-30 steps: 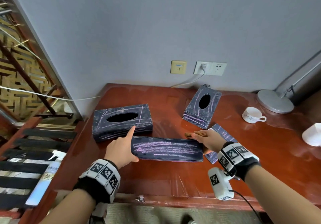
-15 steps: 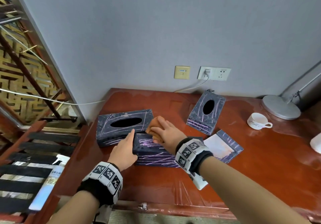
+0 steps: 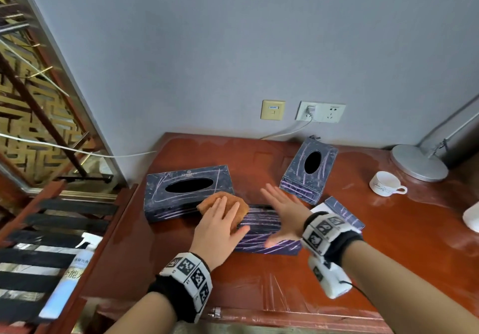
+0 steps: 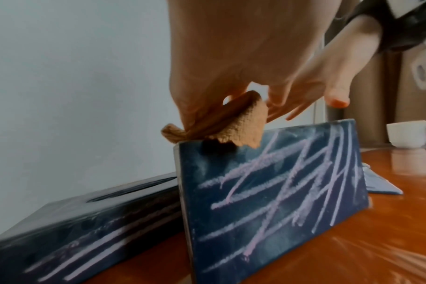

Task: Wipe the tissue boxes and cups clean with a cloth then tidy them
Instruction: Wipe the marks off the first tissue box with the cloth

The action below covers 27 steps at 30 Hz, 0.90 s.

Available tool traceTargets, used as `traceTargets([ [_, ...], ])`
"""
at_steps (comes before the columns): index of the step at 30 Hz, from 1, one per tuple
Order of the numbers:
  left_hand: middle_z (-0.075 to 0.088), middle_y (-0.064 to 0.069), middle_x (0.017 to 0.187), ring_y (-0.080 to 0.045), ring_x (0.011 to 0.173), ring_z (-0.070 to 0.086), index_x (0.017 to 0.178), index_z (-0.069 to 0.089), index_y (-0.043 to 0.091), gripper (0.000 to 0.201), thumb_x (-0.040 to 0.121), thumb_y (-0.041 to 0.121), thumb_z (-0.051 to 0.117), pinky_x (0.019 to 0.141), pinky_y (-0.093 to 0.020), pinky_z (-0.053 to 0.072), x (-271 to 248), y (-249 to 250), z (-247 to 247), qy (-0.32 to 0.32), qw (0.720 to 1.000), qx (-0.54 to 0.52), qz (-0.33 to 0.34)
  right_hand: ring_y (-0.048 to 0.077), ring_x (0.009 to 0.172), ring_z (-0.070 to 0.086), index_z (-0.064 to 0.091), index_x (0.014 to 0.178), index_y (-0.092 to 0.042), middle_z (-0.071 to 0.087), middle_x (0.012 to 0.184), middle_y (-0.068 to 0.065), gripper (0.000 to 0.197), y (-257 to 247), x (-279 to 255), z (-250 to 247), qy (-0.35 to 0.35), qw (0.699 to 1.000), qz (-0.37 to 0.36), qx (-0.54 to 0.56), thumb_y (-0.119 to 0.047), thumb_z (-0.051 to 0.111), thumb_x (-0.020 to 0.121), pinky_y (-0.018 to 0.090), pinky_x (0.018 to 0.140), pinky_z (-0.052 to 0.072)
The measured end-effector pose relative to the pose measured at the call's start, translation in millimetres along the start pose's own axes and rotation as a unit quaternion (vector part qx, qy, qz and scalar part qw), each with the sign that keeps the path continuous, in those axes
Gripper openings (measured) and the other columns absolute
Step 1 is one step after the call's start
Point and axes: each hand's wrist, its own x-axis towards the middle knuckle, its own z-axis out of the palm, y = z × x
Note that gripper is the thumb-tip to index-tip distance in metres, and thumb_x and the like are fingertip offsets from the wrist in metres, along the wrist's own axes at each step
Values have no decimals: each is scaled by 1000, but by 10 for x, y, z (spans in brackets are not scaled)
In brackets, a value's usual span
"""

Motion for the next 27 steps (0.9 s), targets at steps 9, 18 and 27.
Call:
traceTargets([
  [9, 31, -3, 150, -21, 141, 26, 130, 35, 20, 43, 92, 16, 53, 116, -38, 17, 92, -132, -216, -65, 997, 14, 48, 15, 145, 5, 9, 149, -15, 7, 158, 2, 100, 396, -197, 49, -1, 999, 51, 19, -40, 72, 76, 32, 118, 5],
  [18, 22, -6, 156, -30, 142, 21, 151, 13, 15, 63, 96, -1, 40, 116, -39, 23, 299, -315, -106, -56, 997, 40, 16, 20, 122, 49, 41, 135, -18, 54, 132, 0, 79, 315, -167, -44, 15, 996, 84, -19, -40, 77, 69, 32, 105, 38],
  [27, 57, -8, 132, -27, 125, 51, 129, 54, 10, 84, 53, -23, 67, 116, -34, 19, -417, -407, 329, 114, 971, 43, 204, 20, 117, 53, 45, 130, -19, 57, 126, -2, 74, 286, -157, -11, 18, 996, 82, -40, -39, 78, 67, 32, 102, 41],
])
